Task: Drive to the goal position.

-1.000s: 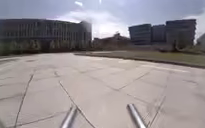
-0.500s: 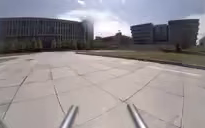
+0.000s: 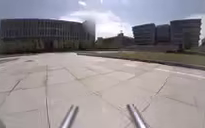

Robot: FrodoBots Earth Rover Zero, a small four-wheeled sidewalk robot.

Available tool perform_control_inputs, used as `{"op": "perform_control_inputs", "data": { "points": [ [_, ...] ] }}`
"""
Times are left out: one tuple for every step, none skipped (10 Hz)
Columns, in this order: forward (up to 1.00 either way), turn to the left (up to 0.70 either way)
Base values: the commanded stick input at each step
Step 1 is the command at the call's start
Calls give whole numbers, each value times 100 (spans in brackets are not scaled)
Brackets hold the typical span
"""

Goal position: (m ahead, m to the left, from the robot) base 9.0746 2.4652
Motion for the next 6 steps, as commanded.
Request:
{"op": "perform_control_inputs", "data": {
  "points": [
    [70,0],
    [70,0],
    [70,0],
    [70,0],
    [70,0],
    [70,0]
  ]
}}
